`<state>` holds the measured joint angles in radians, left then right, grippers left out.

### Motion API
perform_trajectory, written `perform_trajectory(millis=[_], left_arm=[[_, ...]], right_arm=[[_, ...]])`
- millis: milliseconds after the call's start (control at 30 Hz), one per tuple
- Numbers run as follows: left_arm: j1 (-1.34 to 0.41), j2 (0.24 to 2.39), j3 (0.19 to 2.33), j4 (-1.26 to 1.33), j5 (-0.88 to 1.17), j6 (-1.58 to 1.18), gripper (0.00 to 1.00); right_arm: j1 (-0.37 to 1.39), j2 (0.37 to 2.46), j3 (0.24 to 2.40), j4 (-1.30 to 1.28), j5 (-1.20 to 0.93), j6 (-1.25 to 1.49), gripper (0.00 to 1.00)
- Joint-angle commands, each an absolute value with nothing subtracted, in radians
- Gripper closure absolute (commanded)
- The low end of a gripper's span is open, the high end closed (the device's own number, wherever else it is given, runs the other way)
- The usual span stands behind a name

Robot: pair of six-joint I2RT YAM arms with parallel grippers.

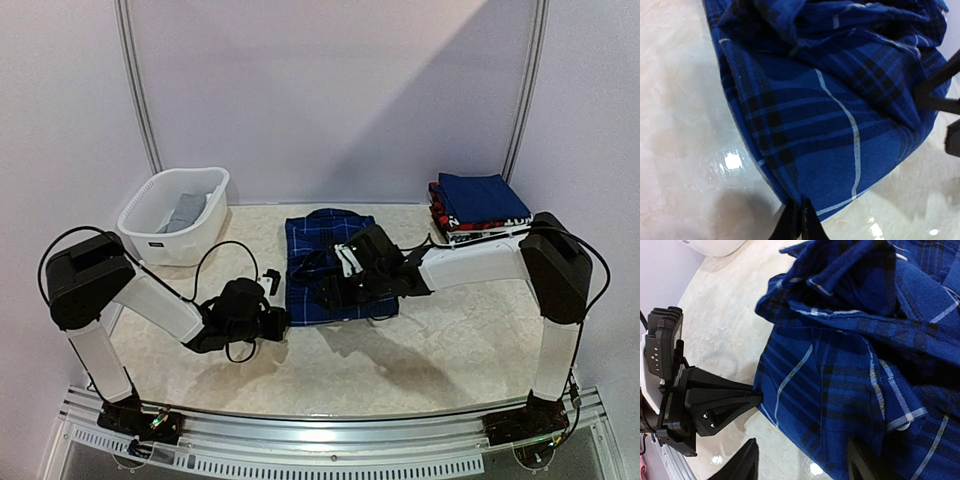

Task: Fold and stack the mixed laundry pile
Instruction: Pick up the 2/3-rectangle-folded shirt from the center of the board, then smooth out the 2/3-rectangle-folded shirt at the center of the board.

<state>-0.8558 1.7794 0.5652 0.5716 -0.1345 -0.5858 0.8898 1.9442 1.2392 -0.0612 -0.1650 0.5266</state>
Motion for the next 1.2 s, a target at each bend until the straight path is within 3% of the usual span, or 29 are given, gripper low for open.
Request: perform_trajectory(millis=[0,100,200,400,833,933,1067,1167], left_arm=[[-0.865,1.807,0.549,0.614,-0.112,-0.58,1.0],[-0.865,1.805,0.544,0.618,-0.112,-0.579,1.0],[-0.864,1.8,0.542,0.614,-0.113,-0.576,1.0],[-0.864,1.805,0.543,0.609,-0.108,-0.573,1.0],[-0.864,1.806,0.544,0.604,-0.104,-0.572,1.0],[-0.864,1.8,0.546,0.596,-0.108,-0.572,1.0],[-0.864,1.797,0.545,0.588,-0.115,-0.576,1.0],[-0.864,1.798,0.543,0.591,-0.116,-0.58,1.0]], right_arm=[[0.893,1.986,1.293,-0.089,-0.117,0.509,0.45],[0.884,2.015,1.324,-0.099,-0.103,0.495,0.58],[0.859,2.044,1.357,-0.107,-0.112,0.487,0.78],[0.812,2.087,1.439,-0.136,-0.12,0.449,0.9],[0.723,2.183,1.633,-0.201,-0.131,0.415,0.86],[0.725,2.147,1.612,-0.208,-0.144,0.394,0.77],[0.753,2.064,1.564,-0.248,-0.144,0.346,0.55],[0.781,2.005,1.52,-0.278,-0.121,0.32,0.49]])
